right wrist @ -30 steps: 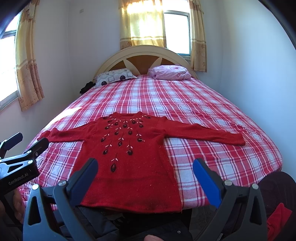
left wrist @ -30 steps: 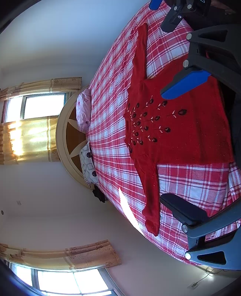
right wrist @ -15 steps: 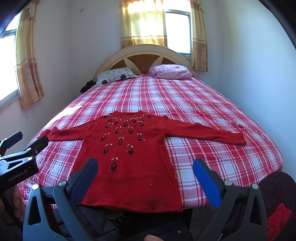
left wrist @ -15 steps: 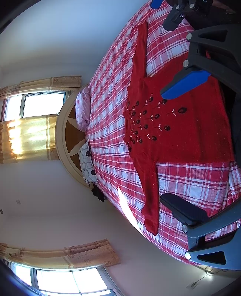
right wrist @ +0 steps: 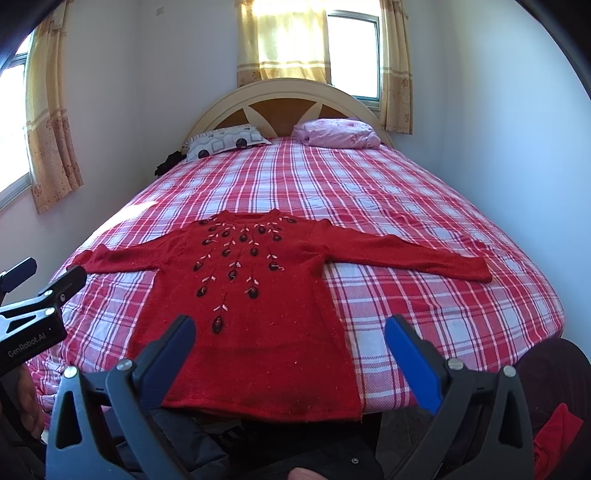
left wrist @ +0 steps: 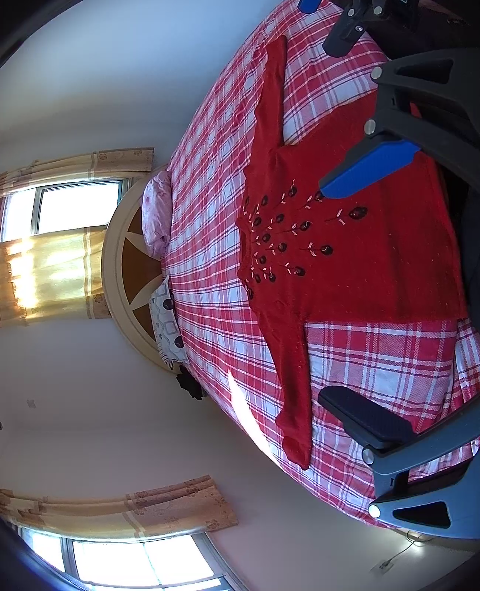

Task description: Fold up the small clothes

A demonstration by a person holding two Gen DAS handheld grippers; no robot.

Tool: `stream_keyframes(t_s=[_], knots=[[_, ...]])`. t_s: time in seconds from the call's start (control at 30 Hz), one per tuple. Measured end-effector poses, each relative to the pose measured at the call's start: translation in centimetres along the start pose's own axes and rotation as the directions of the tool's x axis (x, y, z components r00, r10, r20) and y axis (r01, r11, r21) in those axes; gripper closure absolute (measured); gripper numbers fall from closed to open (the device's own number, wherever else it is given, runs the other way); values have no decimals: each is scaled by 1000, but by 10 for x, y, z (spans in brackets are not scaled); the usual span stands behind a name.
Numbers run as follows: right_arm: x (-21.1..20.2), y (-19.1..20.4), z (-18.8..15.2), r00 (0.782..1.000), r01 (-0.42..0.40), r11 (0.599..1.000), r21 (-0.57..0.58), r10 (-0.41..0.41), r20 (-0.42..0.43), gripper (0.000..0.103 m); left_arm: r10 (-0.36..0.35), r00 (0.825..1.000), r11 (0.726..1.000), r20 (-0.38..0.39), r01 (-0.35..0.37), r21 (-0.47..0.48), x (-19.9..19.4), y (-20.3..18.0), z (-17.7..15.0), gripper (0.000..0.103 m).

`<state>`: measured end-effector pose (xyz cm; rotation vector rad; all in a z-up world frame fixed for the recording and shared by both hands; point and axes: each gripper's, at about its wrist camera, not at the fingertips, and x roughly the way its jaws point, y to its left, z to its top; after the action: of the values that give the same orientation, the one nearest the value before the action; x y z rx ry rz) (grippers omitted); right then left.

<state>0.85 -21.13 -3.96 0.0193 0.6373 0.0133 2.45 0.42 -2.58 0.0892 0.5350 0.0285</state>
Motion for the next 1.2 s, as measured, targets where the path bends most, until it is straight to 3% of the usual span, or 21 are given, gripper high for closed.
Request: stream_keyframes(t_s=[0.4, 0.77, 1.2], knots=[[29, -13, -8, 998, 24, 1000, 3, -23, -55, 0, 5, 999, 999, -52, -4, 34, 32, -9, -13, 1], [85, -49, -20, 987, 69, 997, 45, -62, -145, 0, 18, 991, 998, -132, -10, 59, 90, -12, -29, 1], [141, -84, -28, 968, 186, 982, 16, -181, -176, 3, 38, 983, 995, -178, -22, 93, 146, -13, -30, 1]])
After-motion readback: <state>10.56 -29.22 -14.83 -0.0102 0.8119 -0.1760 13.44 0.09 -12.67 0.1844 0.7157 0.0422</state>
